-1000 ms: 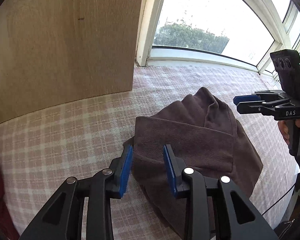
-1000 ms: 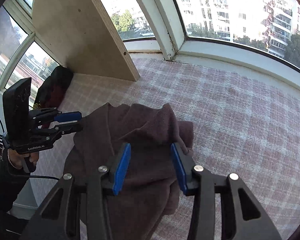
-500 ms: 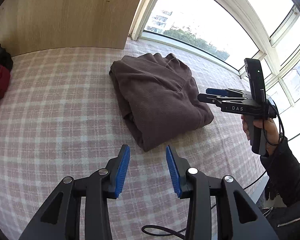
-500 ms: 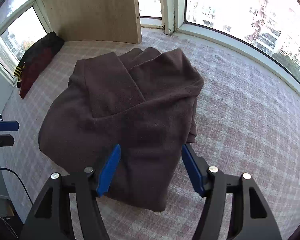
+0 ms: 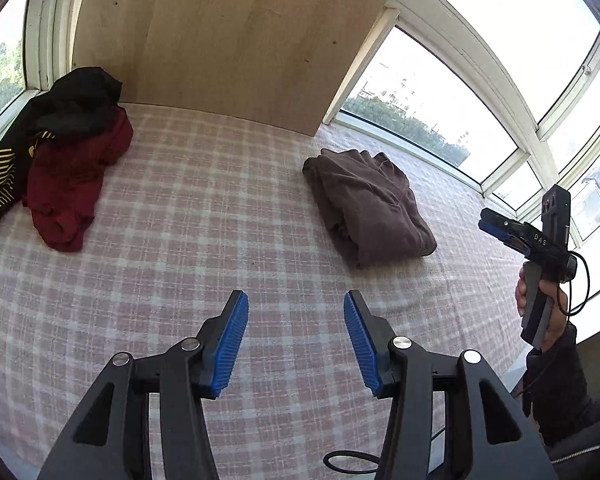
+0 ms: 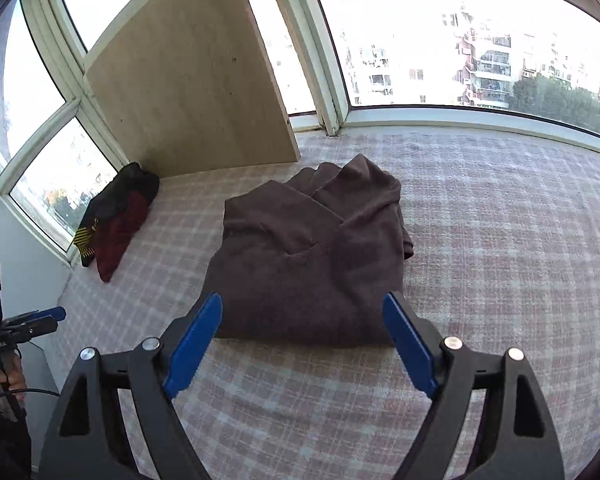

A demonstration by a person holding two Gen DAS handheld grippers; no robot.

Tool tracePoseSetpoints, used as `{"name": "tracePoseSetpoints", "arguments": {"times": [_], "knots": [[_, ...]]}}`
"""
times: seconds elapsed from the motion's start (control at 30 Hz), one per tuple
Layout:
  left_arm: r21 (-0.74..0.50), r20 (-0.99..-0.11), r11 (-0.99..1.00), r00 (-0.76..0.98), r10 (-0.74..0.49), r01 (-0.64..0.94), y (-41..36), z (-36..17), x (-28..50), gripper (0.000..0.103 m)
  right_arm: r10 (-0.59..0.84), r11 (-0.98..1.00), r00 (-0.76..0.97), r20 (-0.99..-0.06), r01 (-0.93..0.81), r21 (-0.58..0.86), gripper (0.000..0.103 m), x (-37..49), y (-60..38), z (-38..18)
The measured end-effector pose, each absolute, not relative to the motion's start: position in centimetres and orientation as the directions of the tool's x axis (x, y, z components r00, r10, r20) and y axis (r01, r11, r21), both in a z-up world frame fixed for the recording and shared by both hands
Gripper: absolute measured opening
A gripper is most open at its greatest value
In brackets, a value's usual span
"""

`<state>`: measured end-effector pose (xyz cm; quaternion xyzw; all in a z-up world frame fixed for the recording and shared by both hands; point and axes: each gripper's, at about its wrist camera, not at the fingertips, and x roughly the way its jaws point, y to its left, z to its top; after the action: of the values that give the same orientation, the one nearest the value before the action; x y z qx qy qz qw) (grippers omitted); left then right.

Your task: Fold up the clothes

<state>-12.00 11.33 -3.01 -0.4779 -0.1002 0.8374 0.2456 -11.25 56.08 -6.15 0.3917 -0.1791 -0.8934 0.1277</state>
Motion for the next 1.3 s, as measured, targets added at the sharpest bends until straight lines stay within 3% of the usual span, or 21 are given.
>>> {"name": "tracePoseSetpoints", "arguments": {"times": [0.1, 0.27, 0.43, 0.5, 0.63, 0.73, 0.87, 0.97, 1.03, 1.3], "knots": [[-0.413, -0.749, -0.853, -0.413, 0.518, -0.32, 5.7, -4.2, -12.1, 0.048, -0.347, -0.888, -0.706, -0.617, 0.037, 0.458, 0.083, -7.3, 53.4, -3.6], [-0.367, -0.811, -0.883, -0.365, 0.457, -0.292, -2.5, -5.9, -13.9, 0.048, -0.284, -0.946, -0.682, -0.674, 0.084, 0.313, 0.083, -5.6, 41.1, -2.1], [-0.248, -0.839, -0.923, -0.412, 0.357, -0.294, -7.7, -5.7, -16.7, 0.054, -0.151, -0.987, -0.61, -0.778, 0.137, 0.083, 0.083, -8.8, 27.7, -4.9], [-0.193, -0.839, -0.934, -0.442, 0.316, -0.302, -8.9, -5.6, -17.7, 0.06, -0.145, -0.982, -0.598, -0.788, 0.186, 0.04, 0.083, -10.4, 23.6, -5.9], [-0.075, -0.842, -0.96, -0.498, 0.205, -0.269, -11.0, -5.5, -20.0, 0.06, -0.16, -0.957, -0.558, -0.814, 0.291, -0.012, 0.083, -13.6, 16.9, -7.4], [-0.13, -0.822, -0.956, -0.51, 0.253, -0.265, -11.9, -4.8, -20.7, 0.06, -0.125, -0.944, -0.56, -0.819, 0.322, -0.076, 0.083, -14.5, 14.4, -7.6], [-0.141, -0.794, -0.93, -0.522, 0.311, -0.34, -7.9, -3.4, -19.6, 0.062, -0.084, -0.948, -0.595, -0.799, 0.294, -0.119, 0.083, -13.9, 14.2, -6.2], [-0.147, -0.772, -0.907, -0.528, 0.355, -0.395, -4.9, -2.3, -18.7, 0.075, 0.005, -0.963, -0.62, -0.784, 0.21, -0.172, 0.083, -12.9, 15.8, -5.0], [-0.138, -0.753, -0.894, -0.541, 0.375, -0.427, -1.7, -1.3, -17.6, 0.075, 0.088, -0.968, -0.641, -0.763, 0.126, -0.217, 0.083, -11.9, 17.4, -3.9], [0.019, -0.674, -0.809, -0.605, 0.423, -0.587, 9.6, 3.3, -9.8, 0.077, 0.181, -0.983, -0.694, -0.697, -0.141, -0.115, 0.083, -4.9, 24.6, 1.3]]}}
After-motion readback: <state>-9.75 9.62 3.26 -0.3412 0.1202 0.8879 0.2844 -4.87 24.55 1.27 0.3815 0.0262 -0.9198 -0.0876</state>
